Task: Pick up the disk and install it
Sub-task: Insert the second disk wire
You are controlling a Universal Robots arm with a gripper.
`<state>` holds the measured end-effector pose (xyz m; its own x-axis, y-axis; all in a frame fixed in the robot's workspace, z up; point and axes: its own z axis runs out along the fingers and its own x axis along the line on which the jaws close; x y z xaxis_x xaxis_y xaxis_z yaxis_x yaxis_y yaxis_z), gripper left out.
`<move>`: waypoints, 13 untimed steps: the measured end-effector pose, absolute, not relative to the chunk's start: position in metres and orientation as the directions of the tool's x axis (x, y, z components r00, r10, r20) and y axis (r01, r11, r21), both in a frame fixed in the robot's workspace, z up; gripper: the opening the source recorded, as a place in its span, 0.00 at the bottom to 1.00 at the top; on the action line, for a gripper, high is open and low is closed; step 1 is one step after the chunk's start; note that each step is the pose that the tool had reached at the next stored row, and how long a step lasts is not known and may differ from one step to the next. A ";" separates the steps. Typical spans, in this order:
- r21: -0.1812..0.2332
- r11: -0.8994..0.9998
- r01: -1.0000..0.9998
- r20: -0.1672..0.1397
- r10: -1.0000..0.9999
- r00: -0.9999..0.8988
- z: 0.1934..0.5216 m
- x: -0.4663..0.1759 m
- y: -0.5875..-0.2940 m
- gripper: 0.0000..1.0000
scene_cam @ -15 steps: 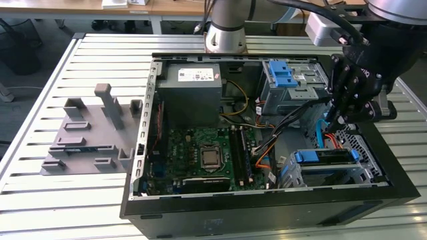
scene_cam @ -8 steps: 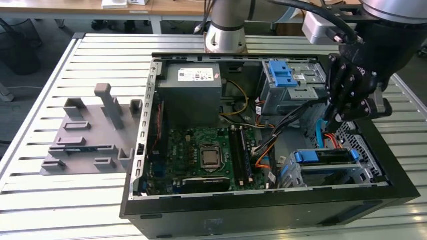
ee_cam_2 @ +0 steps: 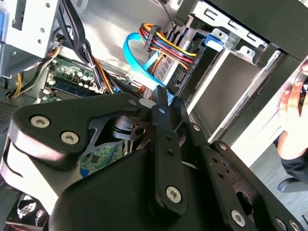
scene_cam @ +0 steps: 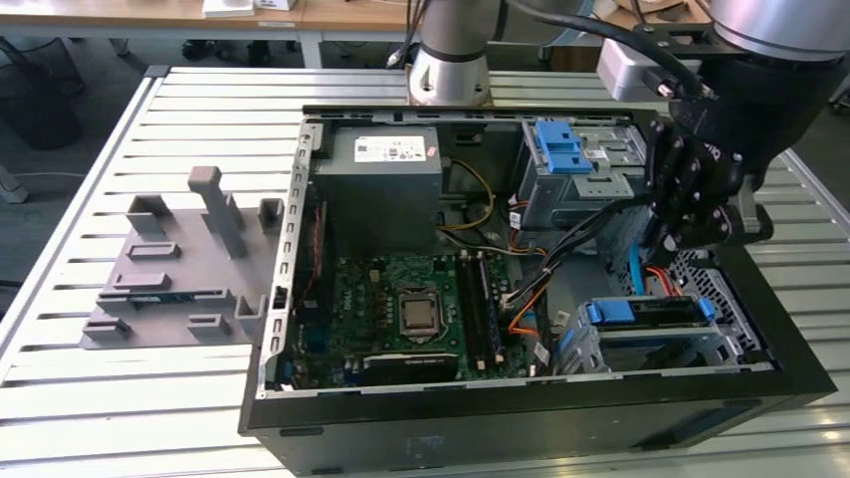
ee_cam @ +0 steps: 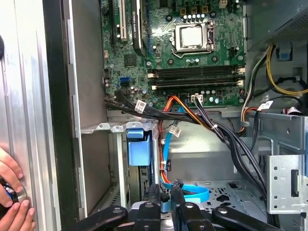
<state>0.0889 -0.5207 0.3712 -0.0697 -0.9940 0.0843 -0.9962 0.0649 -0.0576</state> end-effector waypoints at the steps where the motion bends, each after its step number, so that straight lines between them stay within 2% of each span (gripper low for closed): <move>1: -0.058 0.065 -0.996 0.086 -0.994 -0.070 0.370 0.089 -0.521 0.24; 8: -0.059 0.064 -0.996 0.099 -0.993 -0.070 0.364 0.089 -0.521 0.24; 9: -0.059 0.064 -0.996 0.100 -0.993 -0.070 0.363 0.089 -0.521 0.22; 10: -0.059 0.064 -0.996 0.100 -0.993 -0.070 0.363 0.089 -0.521 0.16; 13: -0.057 0.064 -0.996 0.100 -0.993 -0.070 0.361 0.089 -0.521 0.16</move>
<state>0.0889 -0.5206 0.3610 -0.0696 -0.9926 0.0995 -0.9963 0.0642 -0.0567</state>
